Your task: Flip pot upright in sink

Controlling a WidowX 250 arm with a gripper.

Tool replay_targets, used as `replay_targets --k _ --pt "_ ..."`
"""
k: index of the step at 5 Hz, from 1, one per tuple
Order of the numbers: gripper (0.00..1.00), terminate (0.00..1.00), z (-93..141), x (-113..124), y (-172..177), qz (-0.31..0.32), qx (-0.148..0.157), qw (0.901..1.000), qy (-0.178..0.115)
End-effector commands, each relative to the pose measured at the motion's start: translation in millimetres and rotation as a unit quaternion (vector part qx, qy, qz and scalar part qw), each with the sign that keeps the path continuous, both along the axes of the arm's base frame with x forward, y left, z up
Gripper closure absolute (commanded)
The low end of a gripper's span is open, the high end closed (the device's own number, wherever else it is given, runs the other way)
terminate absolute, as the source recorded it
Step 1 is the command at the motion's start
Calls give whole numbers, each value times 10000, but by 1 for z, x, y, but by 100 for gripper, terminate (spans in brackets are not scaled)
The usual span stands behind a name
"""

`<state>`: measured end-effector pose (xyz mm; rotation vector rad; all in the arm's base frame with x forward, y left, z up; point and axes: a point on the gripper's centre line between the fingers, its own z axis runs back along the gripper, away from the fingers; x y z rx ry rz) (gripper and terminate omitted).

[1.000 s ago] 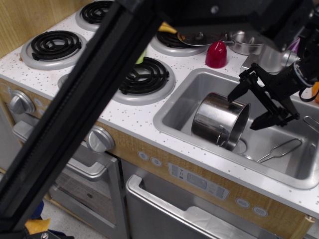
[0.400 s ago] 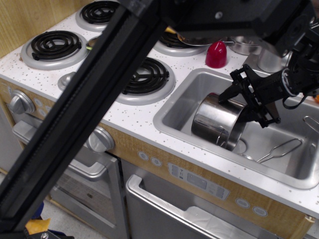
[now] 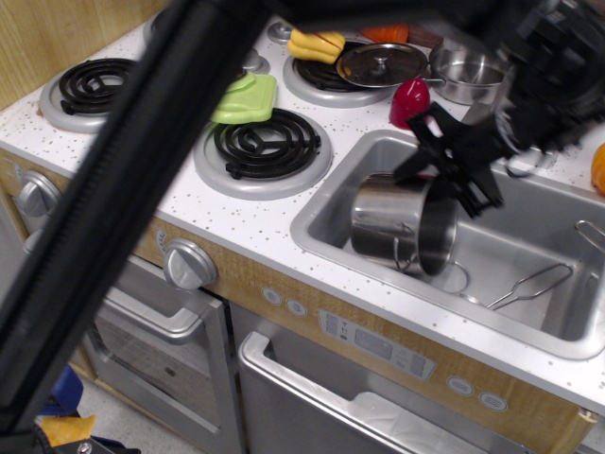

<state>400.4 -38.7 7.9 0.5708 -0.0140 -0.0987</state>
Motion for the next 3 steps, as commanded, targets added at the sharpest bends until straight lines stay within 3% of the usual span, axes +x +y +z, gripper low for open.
replay_targets --k 1,2,3 --pt "100 0 22 10 11 -219 -1081 9928 -461" --pt "100 0 16 14 18 -378 -1385 9877 -613" --pt "0 0 10 15 20 -456 -1577 9836 -746"
